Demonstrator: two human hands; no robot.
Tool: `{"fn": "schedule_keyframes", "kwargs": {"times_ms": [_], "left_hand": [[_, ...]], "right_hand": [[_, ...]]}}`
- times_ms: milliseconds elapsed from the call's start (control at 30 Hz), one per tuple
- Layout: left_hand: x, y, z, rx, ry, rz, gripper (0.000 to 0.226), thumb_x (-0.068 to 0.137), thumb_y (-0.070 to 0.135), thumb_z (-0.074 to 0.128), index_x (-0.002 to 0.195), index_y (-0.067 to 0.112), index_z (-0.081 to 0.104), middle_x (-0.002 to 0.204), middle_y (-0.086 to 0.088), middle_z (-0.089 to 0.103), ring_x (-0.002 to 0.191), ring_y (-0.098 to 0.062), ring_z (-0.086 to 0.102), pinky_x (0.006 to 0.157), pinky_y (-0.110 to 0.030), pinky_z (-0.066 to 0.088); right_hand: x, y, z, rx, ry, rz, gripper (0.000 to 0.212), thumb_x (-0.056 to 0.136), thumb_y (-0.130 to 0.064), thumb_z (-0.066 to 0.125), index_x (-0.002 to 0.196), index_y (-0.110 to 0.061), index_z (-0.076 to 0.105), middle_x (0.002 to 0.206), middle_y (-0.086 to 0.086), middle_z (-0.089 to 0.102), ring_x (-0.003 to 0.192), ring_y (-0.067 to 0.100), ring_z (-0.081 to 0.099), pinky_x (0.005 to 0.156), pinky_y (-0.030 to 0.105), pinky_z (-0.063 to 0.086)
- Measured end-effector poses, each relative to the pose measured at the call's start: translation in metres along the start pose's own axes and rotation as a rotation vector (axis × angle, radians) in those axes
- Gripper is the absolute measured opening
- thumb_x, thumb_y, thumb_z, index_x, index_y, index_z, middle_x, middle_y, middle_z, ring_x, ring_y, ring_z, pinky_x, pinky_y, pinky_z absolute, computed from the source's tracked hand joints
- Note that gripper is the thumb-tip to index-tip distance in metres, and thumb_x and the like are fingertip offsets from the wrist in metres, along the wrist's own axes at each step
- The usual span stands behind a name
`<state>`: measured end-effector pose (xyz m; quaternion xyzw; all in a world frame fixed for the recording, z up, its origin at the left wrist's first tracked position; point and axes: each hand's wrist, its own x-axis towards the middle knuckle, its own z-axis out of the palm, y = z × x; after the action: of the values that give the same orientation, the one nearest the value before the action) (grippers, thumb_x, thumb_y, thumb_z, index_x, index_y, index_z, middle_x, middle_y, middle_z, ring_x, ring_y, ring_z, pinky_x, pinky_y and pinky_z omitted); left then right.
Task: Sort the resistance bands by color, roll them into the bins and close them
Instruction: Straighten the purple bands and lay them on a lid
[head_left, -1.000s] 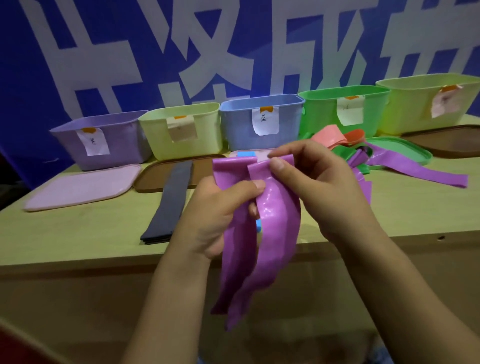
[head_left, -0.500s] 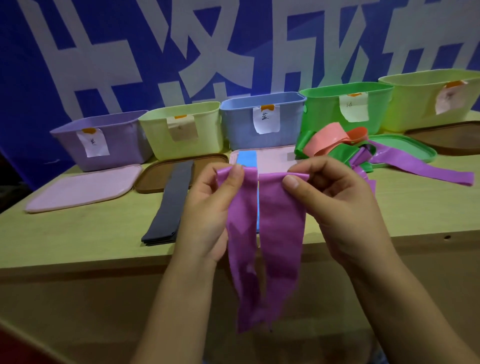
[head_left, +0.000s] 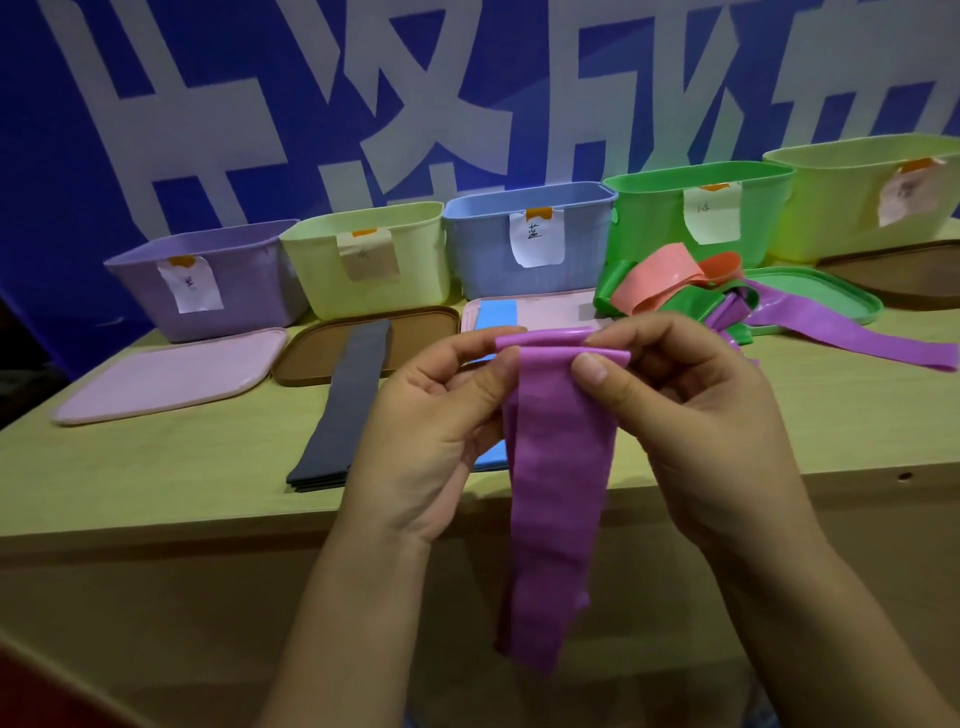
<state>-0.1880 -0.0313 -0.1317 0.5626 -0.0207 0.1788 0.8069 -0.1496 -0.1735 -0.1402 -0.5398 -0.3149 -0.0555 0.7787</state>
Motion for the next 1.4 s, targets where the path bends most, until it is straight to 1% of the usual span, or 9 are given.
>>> {"fn": "schedule_keyframes", "kwargs": {"times_ms": [233,500,600,700,900,1033,1133,1267,1400], "left_hand": [[-0.004,0.001,-0.002,0.086,-0.077,0.059,0.020,0.074,0.022,0.067,0.088,0.011,0.076,0.089,-0.013,0.074,0.082,-0.022,0.070,0.067,-0.027,0.055],[-0.005,0.000,-0.007,0.224,-0.115,0.134,0.020,0.080,0.021,0.066,0.095,0.011,0.074,0.095,-0.015,0.073,0.087,-0.028,0.071,0.070,-0.029,0.055],[-0.005,0.001,-0.007,0.278,-0.108,0.199,0.025,0.069,0.030,0.071,0.091,0.019,0.076,0.090,-0.006,0.074,0.085,-0.021,0.071,0.070,-0.029,0.056],[-0.006,0.000,-0.005,0.327,-0.110,0.248,0.022,0.066,0.019,0.079,0.088,0.021,0.075,0.087,-0.003,0.074,0.084,-0.016,0.070,0.072,-0.028,0.056],[-0.007,-0.004,-0.002,0.247,-0.043,0.263,0.015,0.067,0.010,0.069,0.067,0.025,0.073,0.067,0.003,0.069,0.066,-0.010,0.066,0.062,-0.024,0.056],[-0.007,-0.003,-0.005,0.181,-0.116,0.262,0.020,0.064,0.003,0.074,0.067,0.023,0.073,0.068,0.003,0.069,0.066,-0.013,0.067,0.060,-0.024,0.055],[-0.008,-0.004,-0.005,0.219,-0.124,0.268,0.020,0.066,0.005,0.074,0.072,0.023,0.074,0.074,0.003,0.071,0.073,-0.012,0.068,0.064,-0.025,0.055],[-0.011,-0.003,-0.005,0.406,-0.106,0.454,0.035,0.076,0.001,0.070,0.102,0.024,0.064,0.099,0.001,0.071,0.093,-0.014,0.069,0.076,-0.022,0.053],[-0.013,-0.001,-0.005,0.622,-0.110,0.554,0.020,0.078,0.011,0.072,0.090,0.027,0.071,0.092,0.006,0.070,0.089,-0.007,0.067,0.076,-0.015,0.049]], "right_hand": [[0.000,0.002,0.000,-0.106,0.049,-0.048,0.011,0.072,-0.015,0.071,0.075,-0.026,0.071,0.074,-0.005,0.069,0.073,0.008,0.062,0.066,0.019,0.051],[-0.001,0.002,0.001,-0.182,0.066,-0.062,0.009,0.073,-0.016,0.070,0.079,-0.023,0.068,0.079,0.008,0.067,0.074,0.012,0.061,0.067,0.023,0.051],[-0.001,0.004,0.001,-0.192,0.079,-0.067,0.008,0.074,-0.017,0.071,0.078,-0.024,0.069,0.078,0.011,0.066,0.074,0.016,0.061,0.066,0.025,0.050],[-0.002,0.005,0.001,-0.204,0.080,-0.068,0.008,0.074,-0.022,0.073,0.079,-0.027,0.070,0.078,0.010,0.065,0.074,0.018,0.061,0.065,0.026,0.050],[-0.006,0.006,0.004,-0.201,0.094,-0.108,0.009,0.075,-0.023,0.074,0.078,-0.030,0.069,0.081,0.003,0.066,0.079,0.014,0.064,0.067,0.023,0.051],[-0.007,0.004,0.005,-0.328,0.148,-0.180,0.013,0.071,-0.029,0.076,0.078,-0.032,0.066,0.104,-0.007,0.062,0.103,0.009,0.061,0.078,0.020,0.051],[-0.003,0.001,0.000,-0.095,0.073,-0.073,0.015,0.065,-0.011,0.077,0.070,-0.022,0.068,0.085,-0.005,0.071,0.087,0.007,0.067,0.072,0.016,0.051],[-0.003,0.001,-0.001,-0.044,0.065,-0.029,0.015,0.063,-0.007,0.074,0.063,-0.022,0.071,0.075,-0.005,0.071,0.077,0.010,0.068,0.070,0.019,0.052],[-0.002,0.001,-0.002,-0.058,0.063,-0.021,0.013,0.061,-0.009,0.076,0.064,-0.022,0.073,0.077,-0.003,0.071,0.080,0.013,0.069,0.072,0.023,0.053]]}}
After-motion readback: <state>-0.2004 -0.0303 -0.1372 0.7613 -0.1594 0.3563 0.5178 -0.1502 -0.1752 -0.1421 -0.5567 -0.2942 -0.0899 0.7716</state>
